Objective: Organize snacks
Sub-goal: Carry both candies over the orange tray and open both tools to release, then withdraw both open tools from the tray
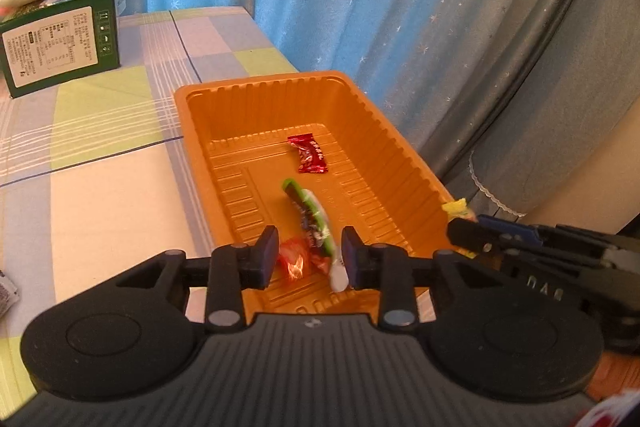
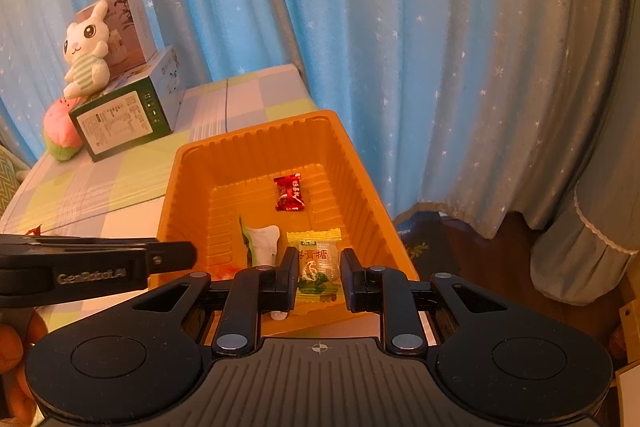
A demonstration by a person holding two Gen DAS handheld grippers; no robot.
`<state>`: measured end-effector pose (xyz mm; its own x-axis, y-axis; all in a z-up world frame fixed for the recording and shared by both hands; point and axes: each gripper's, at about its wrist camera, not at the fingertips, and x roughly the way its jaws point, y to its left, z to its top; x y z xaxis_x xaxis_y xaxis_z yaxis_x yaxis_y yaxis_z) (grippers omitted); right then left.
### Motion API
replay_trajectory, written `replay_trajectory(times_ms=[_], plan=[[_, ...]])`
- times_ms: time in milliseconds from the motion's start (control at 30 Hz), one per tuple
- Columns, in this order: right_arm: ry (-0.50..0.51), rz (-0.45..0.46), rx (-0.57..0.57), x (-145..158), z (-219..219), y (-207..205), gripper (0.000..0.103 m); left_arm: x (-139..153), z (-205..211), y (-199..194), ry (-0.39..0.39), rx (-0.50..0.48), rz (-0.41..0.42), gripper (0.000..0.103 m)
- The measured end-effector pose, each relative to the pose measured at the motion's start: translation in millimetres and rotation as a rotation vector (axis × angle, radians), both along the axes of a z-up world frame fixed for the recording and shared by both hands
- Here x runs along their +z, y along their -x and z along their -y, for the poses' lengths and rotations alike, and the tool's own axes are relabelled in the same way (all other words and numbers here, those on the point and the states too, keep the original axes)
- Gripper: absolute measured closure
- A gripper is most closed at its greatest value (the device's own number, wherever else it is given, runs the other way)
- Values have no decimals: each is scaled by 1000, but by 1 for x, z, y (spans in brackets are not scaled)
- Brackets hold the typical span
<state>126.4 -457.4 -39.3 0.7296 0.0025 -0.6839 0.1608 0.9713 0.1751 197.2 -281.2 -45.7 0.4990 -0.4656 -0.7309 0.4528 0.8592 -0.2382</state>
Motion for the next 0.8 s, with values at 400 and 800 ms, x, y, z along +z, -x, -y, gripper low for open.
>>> replay_trajectory(times_ms=[400,800], plan=[[-39,10,8,1,3,-12,80,6,-36,24,-31,52,34,50],[-133,37,-5,14,6,-12,61,20,-81,48,-28,116,73,37]])
